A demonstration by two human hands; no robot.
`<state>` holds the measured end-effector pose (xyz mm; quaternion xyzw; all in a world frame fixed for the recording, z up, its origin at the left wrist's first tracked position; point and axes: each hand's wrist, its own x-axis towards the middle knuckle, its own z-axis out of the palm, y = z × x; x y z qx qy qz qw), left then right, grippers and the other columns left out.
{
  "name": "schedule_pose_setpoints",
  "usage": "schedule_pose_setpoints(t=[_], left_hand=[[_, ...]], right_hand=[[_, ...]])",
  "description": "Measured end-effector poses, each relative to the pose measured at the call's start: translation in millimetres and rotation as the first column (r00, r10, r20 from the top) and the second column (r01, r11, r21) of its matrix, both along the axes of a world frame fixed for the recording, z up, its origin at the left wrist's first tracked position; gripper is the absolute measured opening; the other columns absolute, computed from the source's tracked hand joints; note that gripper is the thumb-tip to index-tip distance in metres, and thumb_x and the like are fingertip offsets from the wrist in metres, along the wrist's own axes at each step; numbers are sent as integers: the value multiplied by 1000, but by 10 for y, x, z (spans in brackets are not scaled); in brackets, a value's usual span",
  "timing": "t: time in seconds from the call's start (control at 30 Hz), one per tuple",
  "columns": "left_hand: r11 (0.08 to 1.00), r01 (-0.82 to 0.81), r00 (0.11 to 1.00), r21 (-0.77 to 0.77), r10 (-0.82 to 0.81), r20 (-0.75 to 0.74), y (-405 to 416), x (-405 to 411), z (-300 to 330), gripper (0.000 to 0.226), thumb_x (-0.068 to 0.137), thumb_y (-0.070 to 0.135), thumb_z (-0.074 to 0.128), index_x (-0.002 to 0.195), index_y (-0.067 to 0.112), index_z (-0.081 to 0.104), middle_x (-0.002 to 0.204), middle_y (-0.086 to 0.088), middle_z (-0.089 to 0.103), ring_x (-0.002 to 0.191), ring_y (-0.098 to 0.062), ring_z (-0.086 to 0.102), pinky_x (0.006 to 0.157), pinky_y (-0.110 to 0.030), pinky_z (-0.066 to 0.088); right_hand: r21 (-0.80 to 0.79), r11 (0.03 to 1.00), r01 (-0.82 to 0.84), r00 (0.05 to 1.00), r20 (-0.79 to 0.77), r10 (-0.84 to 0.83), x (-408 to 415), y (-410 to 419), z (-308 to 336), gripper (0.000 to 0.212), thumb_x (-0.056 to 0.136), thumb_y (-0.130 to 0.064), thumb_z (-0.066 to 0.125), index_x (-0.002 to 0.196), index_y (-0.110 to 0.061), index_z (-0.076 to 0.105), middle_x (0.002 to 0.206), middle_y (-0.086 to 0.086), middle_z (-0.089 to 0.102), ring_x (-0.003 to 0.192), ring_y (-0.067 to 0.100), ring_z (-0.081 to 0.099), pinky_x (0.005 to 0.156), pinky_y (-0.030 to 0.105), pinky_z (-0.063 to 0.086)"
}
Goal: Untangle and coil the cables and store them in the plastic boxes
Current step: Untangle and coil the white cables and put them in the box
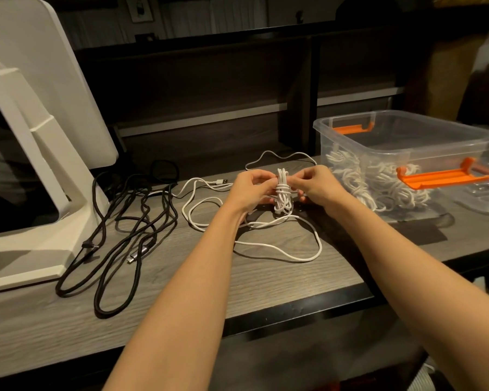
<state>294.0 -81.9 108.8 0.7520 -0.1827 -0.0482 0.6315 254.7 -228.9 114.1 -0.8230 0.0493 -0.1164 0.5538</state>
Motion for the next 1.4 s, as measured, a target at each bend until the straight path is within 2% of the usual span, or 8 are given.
schedule_pose_setpoints(t=[0.2,0.37,0.5,0.77,0.9,1.03,1.23,1.4], left_hand=[[997,-16,1000,72,16,7,1,12,1,8,93,6,61,97,7,68,94,-6,68,95,-22,68,84,-35,59],[999,-33,996,-6,33,-88,-17,-7,5,7,96,5,56,98,4,63,87,-7,68,79,-15,68,75,-26,58],[992,-122,987,5,122,-100,-64,5,-3,6,97,10,56,93,10,61,95,-12,68,92,-23,67,84,-35,57],[975,-221,969,-4,219,-112,-118,-68,13,9,97,11,58,102,5,61,91,-8,64,72,-11,63,47,-15,52],[972,-237,972,14,236,15,-137,-60,-9,4,97,11,56,101,9,56,93,-4,62,78,-9,61,49,-12,50],[978,-207,978,-5,207,35,-123,-61,10,3,95,11,59,95,14,57,95,-2,62,91,-16,64,63,-22,56],[981,-189,982,-41,189,-14,-117,-101,40,7,95,11,59,90,16,61,99,-4,63,95,-18,63,66,-24,55],[992,-121,991,-38,123,55,-123,-205,215,4,95,11,59,95,14,63,102,-8,67,94,-20,68,72,-28,59]], right_hand=[[29,987,-159,987,6,159,12,-43,4,27,94,-12,57,122,-14,58,105,2,62,91,12,61,68,19,49],[156,975,-159,987,55,152,-2,-25,9,21,94,-10,57,114,-11,63,94,2,66,82,10,64,61,14,54],[344,928,-146,989,32,144,8,-52,10,7,93,-11,59,97,-13,64,90,5,69,81,14,68,65,22,59],[374,927,-9,1000,20,2,85,8,-48,13,98,-11,51,94,-7,62,83,7,64,71,14,63,56,20,55],[452,886,-100,993,-6,115,59,-15,-39,21,96,-16,54,114,-5,57,87,7,66,70,11,65,57,21,55],[278,948,-158,987,22,158,18,4,-64,52,85,-18,70,130,-15,44,109,6,61,95,18,66,72,27,57],[150,985,-87,992,103,71,-15,42,-40,63,87,-15,68,142,-13,36,120,5,55,94,11,59,64,13,51],[155,988,24,994,97,-39,-47,15,133,59,83,-17,73,129,-7,39,120,15,55,104,23,60,85,33,54]])
